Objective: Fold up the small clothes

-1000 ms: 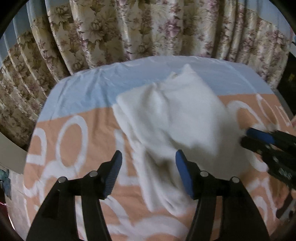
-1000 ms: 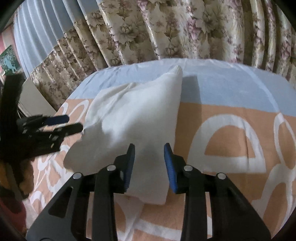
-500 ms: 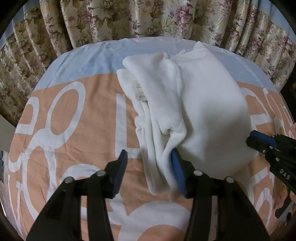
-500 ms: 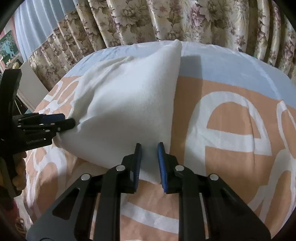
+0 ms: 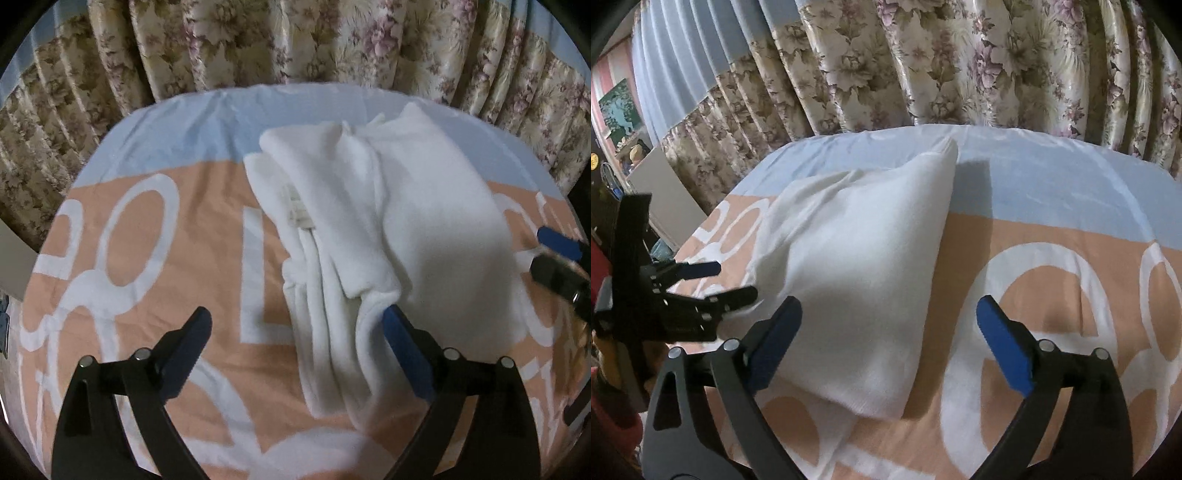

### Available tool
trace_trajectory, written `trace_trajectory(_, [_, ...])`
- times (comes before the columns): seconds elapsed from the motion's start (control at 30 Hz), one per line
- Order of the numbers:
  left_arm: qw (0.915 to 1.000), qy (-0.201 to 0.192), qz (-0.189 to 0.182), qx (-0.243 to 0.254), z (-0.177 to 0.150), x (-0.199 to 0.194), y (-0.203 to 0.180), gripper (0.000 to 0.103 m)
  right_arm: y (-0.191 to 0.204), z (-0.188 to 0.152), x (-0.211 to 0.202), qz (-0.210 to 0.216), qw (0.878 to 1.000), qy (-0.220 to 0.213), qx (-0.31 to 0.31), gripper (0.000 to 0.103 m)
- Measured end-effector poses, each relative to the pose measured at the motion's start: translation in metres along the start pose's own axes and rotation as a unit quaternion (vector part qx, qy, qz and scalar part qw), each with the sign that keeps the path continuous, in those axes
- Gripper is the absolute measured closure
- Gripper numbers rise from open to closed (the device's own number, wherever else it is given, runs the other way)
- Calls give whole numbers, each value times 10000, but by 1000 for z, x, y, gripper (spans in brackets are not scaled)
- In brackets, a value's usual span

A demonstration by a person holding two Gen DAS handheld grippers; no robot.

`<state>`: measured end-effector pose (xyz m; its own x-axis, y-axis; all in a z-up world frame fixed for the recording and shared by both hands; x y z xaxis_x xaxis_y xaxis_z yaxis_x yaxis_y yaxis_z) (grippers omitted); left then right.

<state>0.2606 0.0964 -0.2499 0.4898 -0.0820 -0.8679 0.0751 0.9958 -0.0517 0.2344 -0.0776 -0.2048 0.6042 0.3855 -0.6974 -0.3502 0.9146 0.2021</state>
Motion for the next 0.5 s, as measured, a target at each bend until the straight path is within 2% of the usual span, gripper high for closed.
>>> trace_trajectory(0.1, [9996,154,-233,-30,1,16,-2,6,-7,4,15,106,9998,75,170,7])
trace_trajectory(0.17, [9996,123,-245,14,4,22,-2,1,-9,7,25,201,9994,102,266,7])
trace_trajectory(0.33, [9982,196,-567,-17,3,30,-3,1,-8,10,50,471,9975,290,438,7])
trace_trajectory(0.4, [9982,144,-574,63,2,29,-5,3,-6,9,59,532,9968,390,447,9])
trace_trajectory(0.5, [9971,119,-743,141,0,23,-11,19,-2,11,69,674,9955,477,475,14])
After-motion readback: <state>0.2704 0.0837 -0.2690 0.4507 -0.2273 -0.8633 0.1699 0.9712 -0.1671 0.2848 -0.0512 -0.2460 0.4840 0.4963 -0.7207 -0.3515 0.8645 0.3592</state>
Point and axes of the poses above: each gripper's, at about its wrist camera, not at the fingertips, and x roughly the way its jaws point, y to its left, z to its top, the point moved 8 cm from there along x, roughly the way its jaws point, and after that the axes turned 6 degrees about -x, right-handed, at the moved point
